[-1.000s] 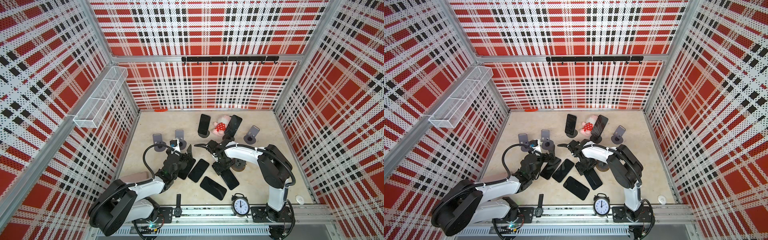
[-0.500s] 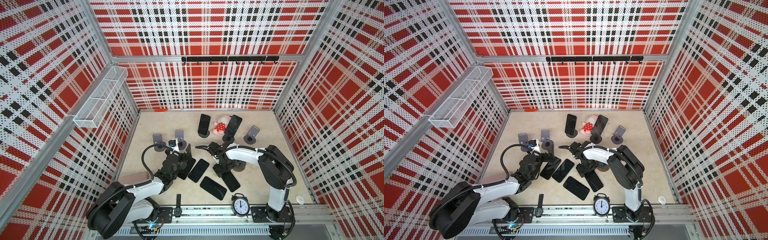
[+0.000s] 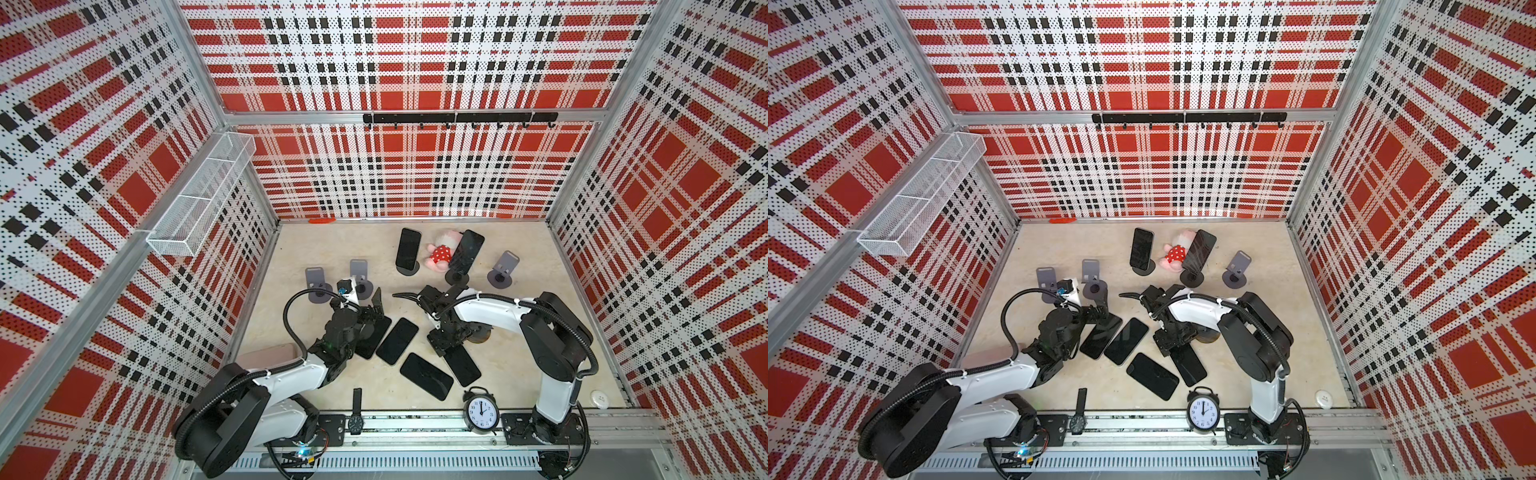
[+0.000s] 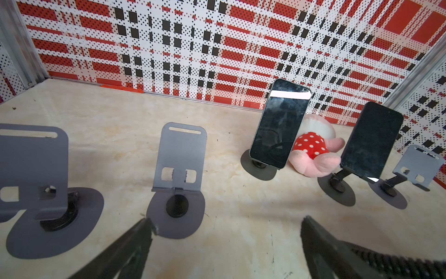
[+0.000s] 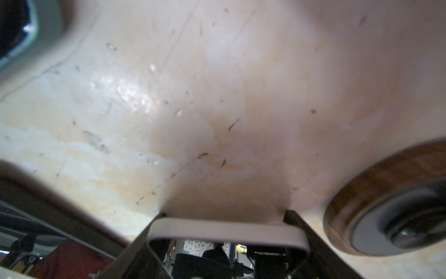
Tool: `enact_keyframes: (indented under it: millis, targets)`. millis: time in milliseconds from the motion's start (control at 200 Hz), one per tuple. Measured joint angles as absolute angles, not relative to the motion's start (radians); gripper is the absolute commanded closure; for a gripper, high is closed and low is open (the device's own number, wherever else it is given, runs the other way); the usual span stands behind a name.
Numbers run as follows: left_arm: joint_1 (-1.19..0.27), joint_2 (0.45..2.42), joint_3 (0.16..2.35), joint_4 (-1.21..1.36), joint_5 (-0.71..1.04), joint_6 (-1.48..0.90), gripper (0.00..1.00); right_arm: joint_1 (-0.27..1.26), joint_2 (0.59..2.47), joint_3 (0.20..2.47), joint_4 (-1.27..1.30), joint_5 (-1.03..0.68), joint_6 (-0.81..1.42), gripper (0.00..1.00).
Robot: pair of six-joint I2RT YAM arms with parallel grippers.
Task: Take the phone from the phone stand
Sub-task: 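Hold the white-edged phone on the table with the right gripper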
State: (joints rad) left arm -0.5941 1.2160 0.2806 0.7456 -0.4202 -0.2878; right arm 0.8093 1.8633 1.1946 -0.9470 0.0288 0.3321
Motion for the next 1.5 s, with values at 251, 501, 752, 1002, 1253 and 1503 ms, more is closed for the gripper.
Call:
enact_keyframes:
  millis: [251,501,752,1002,1253,1503]
  targets:
    - [-0.594,1.214,0.281,0.746,-0.420,-0.288,0.02,0.797,1.847,1.173,-0.937,0.026,0.349,0.39]
    - [-0.594,1.205,0.280,0.746,-0.421,-0.288,0.02,0.786,1.841,1.165,-0.934,0.019,0.360,0.36]
    - [-0.594,1.204,0.279,0.746,-0.424,-0.288,0.02,0.784,1.841,1.166,-0.933,0.019,0.361,0.35]
    - [-0.594,1.204,0.279,0.746,-0.424,-0.289,0.02,0.784,1.843,1.168,-0.934,0.019,0.361,0.32]
    - [-0.594,1.204,0.279,0.746,-0.424,-0.292,0.02,0.784,1.855,1.183,-0.949,0.019,0.360,0.31]
    - [-0.594,1.199,0.274,0.745,-0.424,-0.299,0.02,0.784,1.866,1.198,-0.964,0.019,0.360,0.26]
